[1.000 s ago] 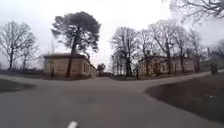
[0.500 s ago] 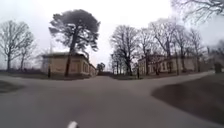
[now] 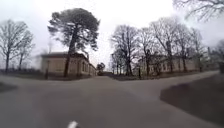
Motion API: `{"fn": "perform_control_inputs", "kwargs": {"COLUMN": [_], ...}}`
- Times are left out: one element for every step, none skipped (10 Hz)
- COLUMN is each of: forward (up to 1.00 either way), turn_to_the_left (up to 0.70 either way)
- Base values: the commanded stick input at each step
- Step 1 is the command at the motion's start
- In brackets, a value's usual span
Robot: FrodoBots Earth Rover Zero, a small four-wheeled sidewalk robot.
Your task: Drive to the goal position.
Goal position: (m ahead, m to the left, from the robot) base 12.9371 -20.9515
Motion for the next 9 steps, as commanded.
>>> {"fn": "perform_control_inputs", "kwargs": {"forward": [1.00, 1.00, 1.00, 1.00, 1.00, 1.00, 1.00, 1.00, 1.00], "turn_to_the_left": [-0.39, -0.39, -0.39, -0.39, -0.39, -0.39, -0.39, -0.39, -0.39]}}
